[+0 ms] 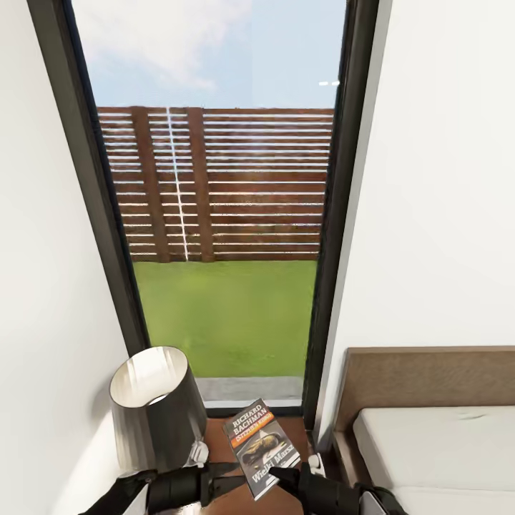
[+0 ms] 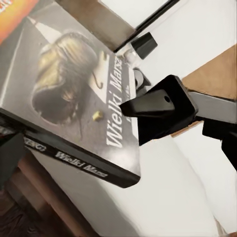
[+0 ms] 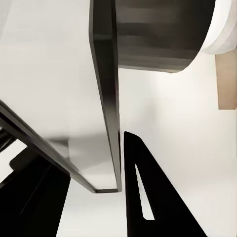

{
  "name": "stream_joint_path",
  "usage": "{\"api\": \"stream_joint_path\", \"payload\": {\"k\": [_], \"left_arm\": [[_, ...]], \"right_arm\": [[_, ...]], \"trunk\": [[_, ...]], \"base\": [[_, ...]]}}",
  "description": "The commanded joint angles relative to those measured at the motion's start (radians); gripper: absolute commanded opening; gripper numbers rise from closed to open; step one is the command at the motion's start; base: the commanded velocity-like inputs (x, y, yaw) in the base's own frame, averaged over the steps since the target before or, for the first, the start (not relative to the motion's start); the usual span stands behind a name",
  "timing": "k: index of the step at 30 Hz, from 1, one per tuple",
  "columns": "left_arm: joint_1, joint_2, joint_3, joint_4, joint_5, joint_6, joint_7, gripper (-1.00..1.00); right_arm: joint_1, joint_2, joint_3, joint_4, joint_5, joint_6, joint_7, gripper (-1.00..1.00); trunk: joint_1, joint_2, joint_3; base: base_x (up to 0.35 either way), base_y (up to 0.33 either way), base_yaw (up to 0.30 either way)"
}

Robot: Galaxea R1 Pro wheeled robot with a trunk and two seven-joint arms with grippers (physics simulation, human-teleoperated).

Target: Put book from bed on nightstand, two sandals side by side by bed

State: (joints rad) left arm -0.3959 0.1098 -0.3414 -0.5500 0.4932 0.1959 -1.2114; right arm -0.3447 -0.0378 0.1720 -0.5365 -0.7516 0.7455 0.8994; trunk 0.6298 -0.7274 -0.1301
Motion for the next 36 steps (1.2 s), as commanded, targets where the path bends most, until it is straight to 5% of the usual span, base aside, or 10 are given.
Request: {"api": "stream_joint_path", "payload": {"k": [1,8,18,36], "left_arm": [[-0.001,0.001,-0.006,-0.039,0.013,0.042,-0.003,1.0],[-0.001,0.021,-0.003,-0.177,0.014,0.178,-0.004,1.0],[-0.001,0.061,0.091,-0.197,0.012,0.19,-0.088,1.0],[-0.001,0.064,0.096,-0.192,0.012,0.191,-0.091,1.0]], "right_arm": [[0.0,-0.001,0.009,0.001,0.005,0.002,-0.001,-1.0],[0.0,-0.002,0.009,0.0,0.005,0.002,-0.001,-1.0],[0.0,-0.002,0.009,0.001,0.005,0.0,-0.001,-1.0],[0.0,-0.002,0.009,0.001,0.003,-0.002,0.0,-1.0]], "trunk": [[0.004,-0.009,-0.005],[0.031,-0.058,-0.027],[0.069,-0.128,-0.058],[0.138,-0.254,-0.115]], "base": [[0.0,0.0,0.0],[0.0,0.0,0.0],[0.0,0.0,0.0],[0.0,0.0,0.0]]}}
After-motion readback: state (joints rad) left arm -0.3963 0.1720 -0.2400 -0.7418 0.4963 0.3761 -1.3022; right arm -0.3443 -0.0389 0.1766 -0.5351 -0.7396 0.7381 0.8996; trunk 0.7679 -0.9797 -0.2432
